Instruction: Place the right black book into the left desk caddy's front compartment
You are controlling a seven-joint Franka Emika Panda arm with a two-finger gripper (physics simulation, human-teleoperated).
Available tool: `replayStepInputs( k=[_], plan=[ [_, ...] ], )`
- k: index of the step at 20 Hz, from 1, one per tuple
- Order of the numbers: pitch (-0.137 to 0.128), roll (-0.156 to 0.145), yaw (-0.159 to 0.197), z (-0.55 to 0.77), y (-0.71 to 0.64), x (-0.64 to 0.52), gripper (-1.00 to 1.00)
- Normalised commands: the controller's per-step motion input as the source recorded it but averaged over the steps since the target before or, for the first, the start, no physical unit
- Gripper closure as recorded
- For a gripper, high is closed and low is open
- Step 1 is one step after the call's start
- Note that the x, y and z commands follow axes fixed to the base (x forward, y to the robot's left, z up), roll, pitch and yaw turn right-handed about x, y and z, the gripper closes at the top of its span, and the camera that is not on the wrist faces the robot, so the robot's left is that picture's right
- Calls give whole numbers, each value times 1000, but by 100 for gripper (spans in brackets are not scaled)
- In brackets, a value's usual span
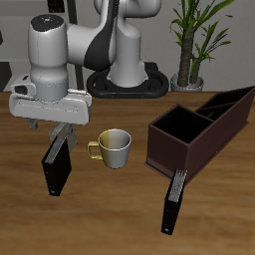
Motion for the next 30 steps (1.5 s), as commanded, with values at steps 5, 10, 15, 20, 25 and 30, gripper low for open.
replayStepInputs(
  k=[5,10,15,20,25,30],
  plan=[
    [22,-4,-18,-214,6,37,-100],
    [26,-20,-7,-258,-87,14,-100],
    [40,-18,1,-296,-88,10,-100],
    [24,-3,-6,-176,-8,-5,-100],
    [43,6,0,-275,33,1,-100],
    [11,12,-11,-125,-4,-23,100]
  ],
)
